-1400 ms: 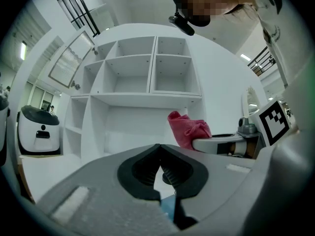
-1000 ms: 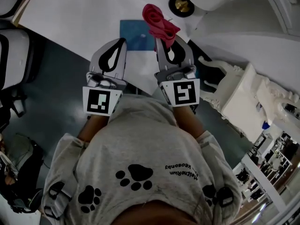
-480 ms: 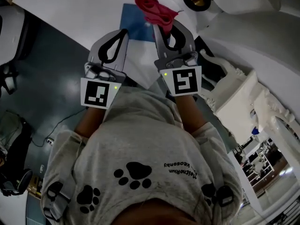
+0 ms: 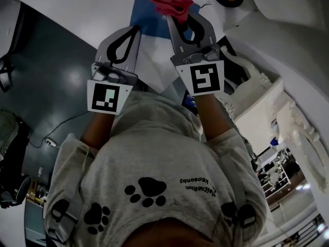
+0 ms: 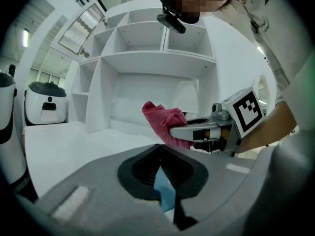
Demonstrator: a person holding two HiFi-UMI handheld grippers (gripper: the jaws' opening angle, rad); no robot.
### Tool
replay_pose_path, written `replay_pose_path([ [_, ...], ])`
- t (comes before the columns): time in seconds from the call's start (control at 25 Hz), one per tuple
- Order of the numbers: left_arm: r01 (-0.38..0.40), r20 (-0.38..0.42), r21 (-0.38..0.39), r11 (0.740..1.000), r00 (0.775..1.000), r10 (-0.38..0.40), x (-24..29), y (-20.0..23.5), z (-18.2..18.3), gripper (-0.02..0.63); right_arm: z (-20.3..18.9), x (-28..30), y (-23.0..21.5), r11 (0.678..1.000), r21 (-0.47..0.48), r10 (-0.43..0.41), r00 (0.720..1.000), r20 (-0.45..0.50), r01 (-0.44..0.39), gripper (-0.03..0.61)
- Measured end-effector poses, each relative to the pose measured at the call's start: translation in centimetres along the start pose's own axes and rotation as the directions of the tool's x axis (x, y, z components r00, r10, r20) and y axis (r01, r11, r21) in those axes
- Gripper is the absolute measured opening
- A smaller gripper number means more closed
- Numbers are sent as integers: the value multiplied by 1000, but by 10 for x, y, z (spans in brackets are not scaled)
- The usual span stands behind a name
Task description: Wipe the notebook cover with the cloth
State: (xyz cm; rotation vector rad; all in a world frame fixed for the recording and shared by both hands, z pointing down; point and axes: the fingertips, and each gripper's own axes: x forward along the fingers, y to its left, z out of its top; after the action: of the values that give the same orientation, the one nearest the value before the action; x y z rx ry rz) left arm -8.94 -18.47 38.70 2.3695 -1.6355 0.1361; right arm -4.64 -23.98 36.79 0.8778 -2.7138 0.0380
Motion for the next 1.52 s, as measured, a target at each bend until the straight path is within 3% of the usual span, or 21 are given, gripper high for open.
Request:
replay_pose_path([
  [0.44, -5, -77, -49, 999, 997, 2, 12, 10, -42, -2, -40, 32, 0, 995, -15, 91, 986, -137, -94, 48],
  [0.8, 26, -205, -53, 998, 978, -36, 22, 9, -83, -2, -82, 53, -1, 977, -61, 176, 933, -313, -205, 48],
  [1.08, 8, -275, -58, 998, 961, -23, 22, 13, -104, -2, -106, 63, 6, 942, -117, 225, 851, -475, -315, 48],
  [1.52, 14, -419, -80, 997, 907, -46, 23, 8, -137, -2, -139, 77, 9, 886, -188, 208, 726, -655, -423, 48],
])
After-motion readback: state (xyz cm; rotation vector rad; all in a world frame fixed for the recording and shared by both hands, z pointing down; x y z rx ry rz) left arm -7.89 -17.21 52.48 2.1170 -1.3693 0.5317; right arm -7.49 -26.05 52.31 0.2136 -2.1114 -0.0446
